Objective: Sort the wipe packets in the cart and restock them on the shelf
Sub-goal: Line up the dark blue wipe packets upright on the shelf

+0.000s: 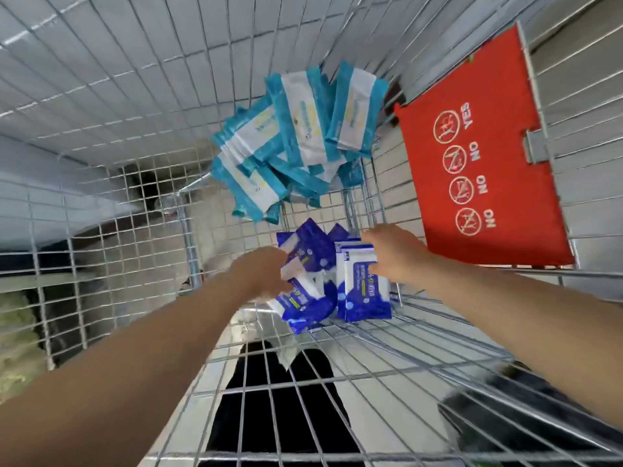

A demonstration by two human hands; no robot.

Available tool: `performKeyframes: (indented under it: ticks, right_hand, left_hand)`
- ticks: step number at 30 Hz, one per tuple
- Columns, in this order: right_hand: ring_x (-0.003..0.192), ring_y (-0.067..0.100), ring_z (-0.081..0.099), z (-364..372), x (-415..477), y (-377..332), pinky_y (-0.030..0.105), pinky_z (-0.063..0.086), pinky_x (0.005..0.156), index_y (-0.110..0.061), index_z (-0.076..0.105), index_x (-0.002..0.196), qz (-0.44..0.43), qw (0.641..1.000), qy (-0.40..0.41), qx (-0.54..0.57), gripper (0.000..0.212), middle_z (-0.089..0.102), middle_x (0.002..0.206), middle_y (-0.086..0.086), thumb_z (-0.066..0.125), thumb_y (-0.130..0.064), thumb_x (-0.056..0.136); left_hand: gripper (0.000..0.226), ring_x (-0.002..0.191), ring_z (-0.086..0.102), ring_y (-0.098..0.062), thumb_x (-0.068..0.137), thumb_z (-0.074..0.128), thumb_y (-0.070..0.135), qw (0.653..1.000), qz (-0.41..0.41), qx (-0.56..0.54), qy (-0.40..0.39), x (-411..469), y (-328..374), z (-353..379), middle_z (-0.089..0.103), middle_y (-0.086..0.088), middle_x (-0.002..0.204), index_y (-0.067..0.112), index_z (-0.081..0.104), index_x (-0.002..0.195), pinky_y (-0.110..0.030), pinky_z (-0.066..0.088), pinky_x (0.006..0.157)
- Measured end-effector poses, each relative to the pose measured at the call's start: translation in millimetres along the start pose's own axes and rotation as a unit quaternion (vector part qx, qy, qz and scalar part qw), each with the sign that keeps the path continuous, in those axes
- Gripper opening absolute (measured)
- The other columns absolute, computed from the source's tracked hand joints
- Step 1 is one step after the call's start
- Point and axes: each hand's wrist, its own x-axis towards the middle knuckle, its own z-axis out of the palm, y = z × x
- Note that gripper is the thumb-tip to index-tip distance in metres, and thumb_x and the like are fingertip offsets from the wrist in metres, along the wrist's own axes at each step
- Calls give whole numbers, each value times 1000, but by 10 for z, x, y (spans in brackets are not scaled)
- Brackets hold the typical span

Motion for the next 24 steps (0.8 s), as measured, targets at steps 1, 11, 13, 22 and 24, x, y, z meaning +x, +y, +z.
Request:
performKeyframes:
  ticks: [1,11,13,22,24]
  right_hand:
    - [100,29,57,-7,-2,-2,32,44,78,-9,60,110,-4,1000,-4,-14,32,56,103,10,69,-16,79]
    - [90,26,58,-96,-57,8,33,46,67,-8,50,96,14,991,-1,130,6,60,101,14,45,-10,97]
    - [86,26,61,-77,-86,1,34,50,62,-8,40,95,31,988,-20,152,6,58,95,13,41,-13,99]
    - [97,26,57,84,116,-151,37,52,71,-8,43,107,69,976,-51,198,25,51,106,9,60,-13,89]
    - [99,20,49,121,130,-123,32,46,76,-10,45,108,61,986,-48,148,46,44,107,5,77,-18,75]
  left_hand:
    - [37,103,57,-26,87,65,35,1000,-8,-18,2,-42,-50,-68,60,-6,113,12,59,115,-31,43,80]
    - [48,113,52,-28,89,64,26,987,-35,-153,21,18,-122,-65,54,-12,129,7,46,129,-31,40,87]
    - [45,102,54,-26,86,67,22,986,-36,-158,28,8,-133,-14,57,-12,119,8,45,123,-30,40,78]
    - [21,83,58,-19,85,63,15,971,-47,-231,45,-71,-308,-97,63,-2,97,17,55,104,-27,41,70]
    - [22,84,57,-18,86,64,15,968,-44,-243,42,-86,-318,-90,61,1,96,20,53,104,-26,41,70]
